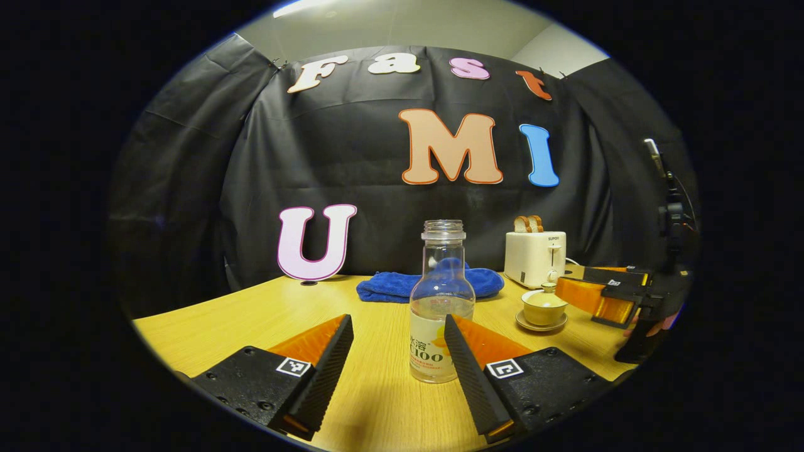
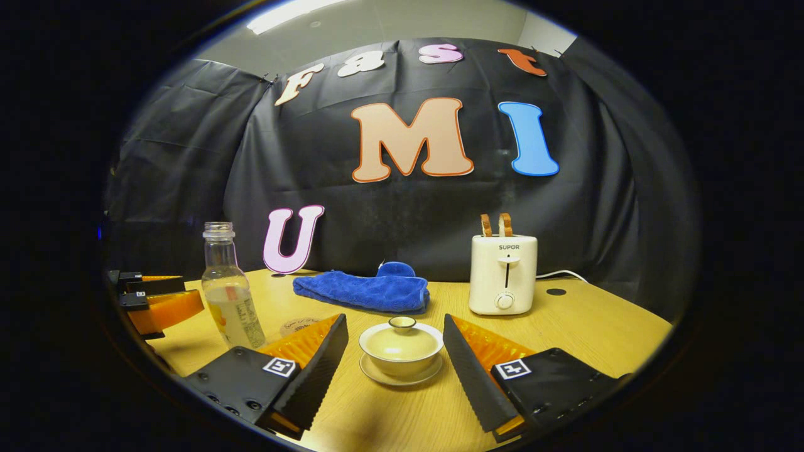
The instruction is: Open the teacup lid with one hand, grasp the water bottle and pour water into the teacup with the other hand; after pouring, place the water bottle on the coaster and then close the teacup lid.
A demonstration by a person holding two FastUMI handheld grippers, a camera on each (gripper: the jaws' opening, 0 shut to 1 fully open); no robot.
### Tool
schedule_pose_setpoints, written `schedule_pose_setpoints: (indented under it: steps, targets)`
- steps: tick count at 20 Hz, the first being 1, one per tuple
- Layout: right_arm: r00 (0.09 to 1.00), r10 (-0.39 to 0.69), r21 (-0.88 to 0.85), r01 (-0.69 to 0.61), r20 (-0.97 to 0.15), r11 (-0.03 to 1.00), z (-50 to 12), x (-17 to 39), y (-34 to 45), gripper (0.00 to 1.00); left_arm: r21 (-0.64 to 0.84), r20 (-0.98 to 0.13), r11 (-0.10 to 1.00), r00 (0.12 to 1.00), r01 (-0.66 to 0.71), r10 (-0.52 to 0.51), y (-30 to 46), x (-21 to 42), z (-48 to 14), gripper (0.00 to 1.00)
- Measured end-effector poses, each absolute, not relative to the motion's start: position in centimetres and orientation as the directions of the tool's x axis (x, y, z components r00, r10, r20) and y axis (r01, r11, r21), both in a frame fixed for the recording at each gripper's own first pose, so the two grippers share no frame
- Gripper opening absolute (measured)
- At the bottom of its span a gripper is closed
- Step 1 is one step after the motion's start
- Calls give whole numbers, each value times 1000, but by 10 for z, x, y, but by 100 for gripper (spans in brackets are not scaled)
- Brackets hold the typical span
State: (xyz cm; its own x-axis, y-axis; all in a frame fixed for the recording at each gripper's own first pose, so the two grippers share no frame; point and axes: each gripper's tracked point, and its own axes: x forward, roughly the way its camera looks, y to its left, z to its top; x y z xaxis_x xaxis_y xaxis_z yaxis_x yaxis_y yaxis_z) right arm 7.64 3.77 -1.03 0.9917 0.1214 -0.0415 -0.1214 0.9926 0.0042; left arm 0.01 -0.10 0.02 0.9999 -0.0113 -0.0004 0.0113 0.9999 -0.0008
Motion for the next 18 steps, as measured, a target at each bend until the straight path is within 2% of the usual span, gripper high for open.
schedule_pose_setpoints:
  steps: [3,4,7,8,10,12,18]
  targets:
    - [991,120,5,-120,-58,993,-13,90,39,98,-2,0,1000,1000,20,-20,-3,0,0,86]
    - [990,122,4,-122,-63,992,-14,95,40,92,-2,-1,1000,1000,25,-25,-4,0,0,86]
    - [989,124,1,-124,-79,992,-18,106,42,92,-2,0,1000,1000,29,-29,-4,1,0,86]
    - [989,120,0,-121,-87,993,-18,111,41,98,-2,-1,1000,1000,29,-29,-4,1,0,86]
    - [985,123,-1,-124,-119,992,-23,117,42,91,-3,-2,1000,1000,29,-29,-4,0,0,86]
    - [979,136,-8,-139,-153,990,-27,121,46,92,-3,-2,1000,1000,29,-29,-4,0,0,85]
    - [978,112,2,-114,-173,994,-33,136,42,44,-2,0,1000,1000,29,-29,-5,0,0,86]
